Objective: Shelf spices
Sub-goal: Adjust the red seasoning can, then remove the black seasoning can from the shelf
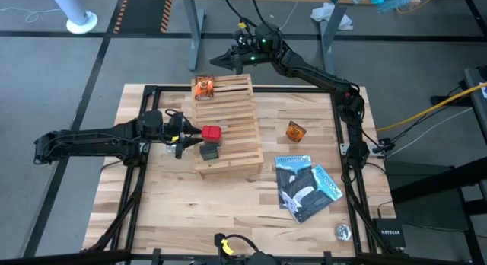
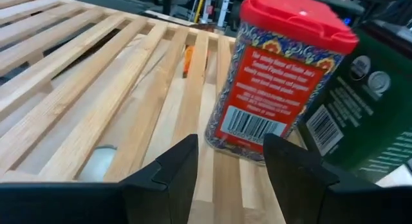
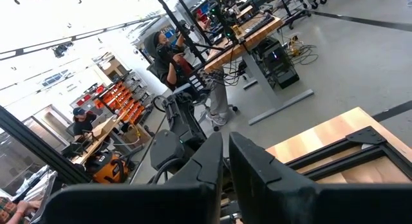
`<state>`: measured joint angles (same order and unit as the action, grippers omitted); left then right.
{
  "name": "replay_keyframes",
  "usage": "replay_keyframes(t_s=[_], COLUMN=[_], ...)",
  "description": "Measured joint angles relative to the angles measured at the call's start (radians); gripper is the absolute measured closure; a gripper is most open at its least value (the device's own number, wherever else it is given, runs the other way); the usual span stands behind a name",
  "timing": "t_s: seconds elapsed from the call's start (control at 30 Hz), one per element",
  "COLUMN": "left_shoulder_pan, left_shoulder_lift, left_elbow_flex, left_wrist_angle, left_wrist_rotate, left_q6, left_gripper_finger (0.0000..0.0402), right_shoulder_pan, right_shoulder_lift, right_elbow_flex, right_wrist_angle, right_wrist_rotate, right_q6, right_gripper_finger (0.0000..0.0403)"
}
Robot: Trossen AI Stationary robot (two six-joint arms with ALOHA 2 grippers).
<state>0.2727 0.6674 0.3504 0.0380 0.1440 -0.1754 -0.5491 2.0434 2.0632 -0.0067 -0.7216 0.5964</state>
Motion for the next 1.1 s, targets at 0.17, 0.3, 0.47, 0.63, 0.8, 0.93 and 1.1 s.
replay_keyframes(t_s=[0.17,0.3,0.47,0.63,0.8,0.93,1.1], left_shoulder_pan=[0.0,0.0,0.0,0.0,-0.023,-0.078,-0.138], left_shoulder_lift=[0.0,0.0,0.0,-0.002,-0.002,-0.009,-0.034], left_elbow_flex=[0.0,0.0,0.0,0.0,0.0,0.0,0.0], left_wrist_angle=[-0.01,-0.01,0.009,0.046,0.046,0.059,0.059], left_wrist_rotate=[-0.064,-0.086,-0.086,-0.063,-0.018,-0.017,-0.076], left_q6=[0.029,0.036,0.023,0.132,0.126,0.158,0.11], left_gripper_finger=[0.023,0.023,0.023,0.023,0.023,0.0225,0.0177], right_shoulder_pan=[0.0,0.0,0.0,0.0,0.0,0.0,0.0], right_shoulder_lift=[0.0,0.0,0.0,0.0,0.0,0.0,0.0], right_elbow_flex=[0.0,0.0,0.0,0.0,0.0,0.0,0.0], right_wrist_angle=[0.0,-0.001,-0.004,-0.004,-0.004,-0.004,-0.003], right_wrist_rotate=[0.0,0.0,0.0,0.0,0.0,0.0,0.0], right_q6=[0.0,0.0,0.0,0.0,0.0,0.0,0.0], right_gripper_finger=[0.037,0.037,0.037,0.037,0.037,0.037,0.037])
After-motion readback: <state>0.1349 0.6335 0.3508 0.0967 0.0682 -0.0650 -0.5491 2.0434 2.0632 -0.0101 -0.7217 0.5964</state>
